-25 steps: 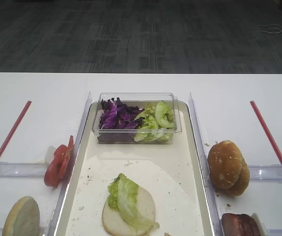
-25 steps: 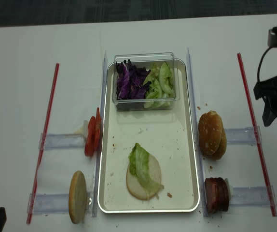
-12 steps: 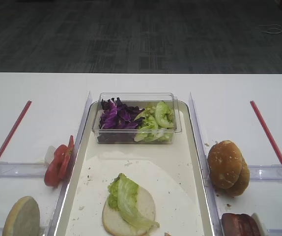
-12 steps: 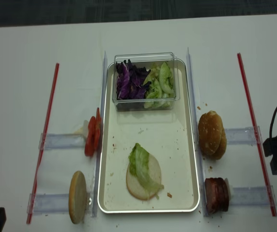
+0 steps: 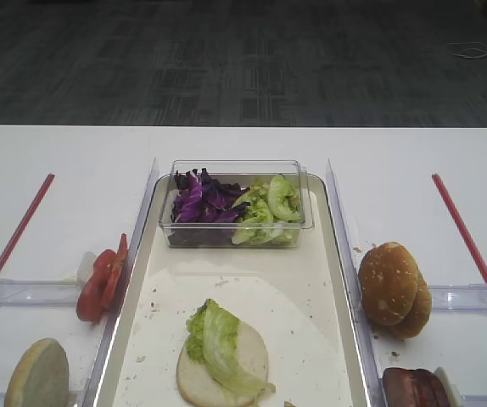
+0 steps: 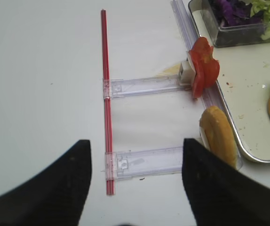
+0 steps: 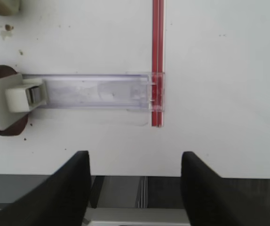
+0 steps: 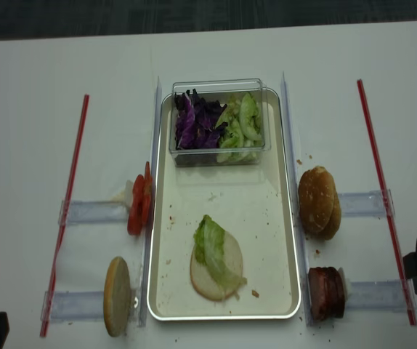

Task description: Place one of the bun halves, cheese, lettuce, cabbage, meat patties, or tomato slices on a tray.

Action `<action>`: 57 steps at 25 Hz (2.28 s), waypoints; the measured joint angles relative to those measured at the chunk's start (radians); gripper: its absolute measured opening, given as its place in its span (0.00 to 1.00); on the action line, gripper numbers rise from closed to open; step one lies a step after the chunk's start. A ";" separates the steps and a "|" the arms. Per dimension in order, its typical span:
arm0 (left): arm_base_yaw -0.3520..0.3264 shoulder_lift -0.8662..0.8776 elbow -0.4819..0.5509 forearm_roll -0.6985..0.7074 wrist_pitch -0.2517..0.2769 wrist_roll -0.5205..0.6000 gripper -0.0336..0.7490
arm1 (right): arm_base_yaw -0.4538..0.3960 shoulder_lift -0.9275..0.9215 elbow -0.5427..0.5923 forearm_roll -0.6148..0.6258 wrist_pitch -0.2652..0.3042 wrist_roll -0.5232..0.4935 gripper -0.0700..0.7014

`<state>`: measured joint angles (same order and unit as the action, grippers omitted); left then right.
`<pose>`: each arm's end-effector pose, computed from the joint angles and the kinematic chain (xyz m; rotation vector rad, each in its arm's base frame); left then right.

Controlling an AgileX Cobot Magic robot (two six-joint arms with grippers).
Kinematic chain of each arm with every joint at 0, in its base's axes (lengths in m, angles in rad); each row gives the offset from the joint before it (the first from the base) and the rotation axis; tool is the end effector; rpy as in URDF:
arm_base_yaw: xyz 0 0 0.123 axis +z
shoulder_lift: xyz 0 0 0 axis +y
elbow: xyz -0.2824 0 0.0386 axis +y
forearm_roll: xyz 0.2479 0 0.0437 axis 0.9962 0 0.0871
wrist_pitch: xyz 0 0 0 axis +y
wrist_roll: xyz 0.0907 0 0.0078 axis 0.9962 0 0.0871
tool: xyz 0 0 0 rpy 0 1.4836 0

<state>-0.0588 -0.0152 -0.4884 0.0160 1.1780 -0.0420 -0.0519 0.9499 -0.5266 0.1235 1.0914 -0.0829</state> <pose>-0.0111 0.0020 0.2647 0.0162 2.1581 -0.0388 0.1245 0.0035 0.2236 0.0271 2.9871 0.1551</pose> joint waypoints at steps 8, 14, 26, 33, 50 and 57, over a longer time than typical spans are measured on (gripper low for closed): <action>0.000 0.000 0.000 0.000 0.000 0.000 0.59 | 0.000 -0.128 0.059 0.002 -0.015 0.000 0.60; 0.000 0.000 0.000 0.000 0.000 0.000 0.59 | 0.000 -0.248 0.059 0.002 -0.015 0.000 0.59; 0.000 0.000 0.000 0.000 0.000 0.000 0.59 | 0.000 -0.474 0.059 0.003 -0.004 0.000 0.59; 0.000 0.000 0.000 0.000 0.000 0.000 0.59 | 0.000 -0.496 0.061 0.007 0.000 -0.002 0.59; 0.000 0.000 0.000 0.000 0.000 0.000 0.59 | 0.000 -0.737 0.061 0.007 0.010 -0.002 0.59; 0.000 0.000 0.000 0.000 0.000 0.000 0.59 | 0.000 -0.845 0.061 0.007 0.016 -0.004 0.59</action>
<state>-0.0588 -0.0152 -0.4884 0.0160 1.1780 -0.0420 -0.0519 0.1051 -0.4658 0.1306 1.1073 -0.0872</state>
